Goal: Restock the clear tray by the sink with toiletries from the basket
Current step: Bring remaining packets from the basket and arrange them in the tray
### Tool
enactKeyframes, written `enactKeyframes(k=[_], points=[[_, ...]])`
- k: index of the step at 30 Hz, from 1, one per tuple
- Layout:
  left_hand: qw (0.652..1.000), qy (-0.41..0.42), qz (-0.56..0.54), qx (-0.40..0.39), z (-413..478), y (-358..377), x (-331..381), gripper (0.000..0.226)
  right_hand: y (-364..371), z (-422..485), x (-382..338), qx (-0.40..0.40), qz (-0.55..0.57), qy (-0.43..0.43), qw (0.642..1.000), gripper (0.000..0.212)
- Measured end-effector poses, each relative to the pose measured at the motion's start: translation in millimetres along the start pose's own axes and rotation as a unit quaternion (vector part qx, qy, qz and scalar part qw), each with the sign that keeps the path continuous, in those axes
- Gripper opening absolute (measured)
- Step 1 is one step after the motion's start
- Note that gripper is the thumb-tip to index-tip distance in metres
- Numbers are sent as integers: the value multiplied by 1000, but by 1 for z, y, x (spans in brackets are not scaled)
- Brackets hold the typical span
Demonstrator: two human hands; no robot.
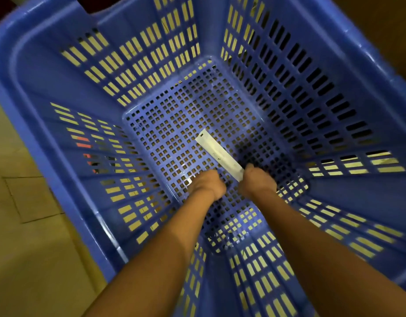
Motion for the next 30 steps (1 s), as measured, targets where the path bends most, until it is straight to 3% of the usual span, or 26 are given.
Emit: enactKeyframes(k=[3,6,8,11,12,14,16,19,24,26,30], points=[[999,-3,-43,-2,0,-4,-2,29,3,-4,-2,-38,28,-2,999,36],[998,18,-59,-2,-5,-12,-2,23,0,-8,-5,-104,50,-12,993,34],[999,46,-23,4,-12,-21,0,17,-6,-13,-8,-141,66,-24,988,37],[990,87,100,49,-27,-40,5,31,-26,-25,-9,-151,59,-55,985,24],[980,107,147,76,-35,-47,6,32,-34,-30,-9,-142,45,-63,987,22],[953,170,212,130,-54,-62,10,38,-53,-44,-7,-132,7,-85,987,38],[922,248,245,166,-73,-79,13,46,-74,-63,-3,-125,-18,-111,986,32],[882,323,308,151,-101,-106,17,51,-109,-103,7,-93,-11,-146,985,17],[866,346,348,102,-162,-140,39,30,-151,-175,29,-42,-38,-169,984,22],[843,383,360,112,-208,-147,58,29,-171,-230,46,9,-40,-149,988,19],[837,414,339,110,-260,-150,78,30,-183,-293,74,140,-5,-106,985,10]])
Point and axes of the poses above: each hand's wrist, its own z-axis towards the middle knuckle, its own y-axis out of the palm, x = y × z, the point moved 1 cm from there along z, towards the middle knuckle, and after that the axes turned 8 degrees about -z, right-handed, at the moved point
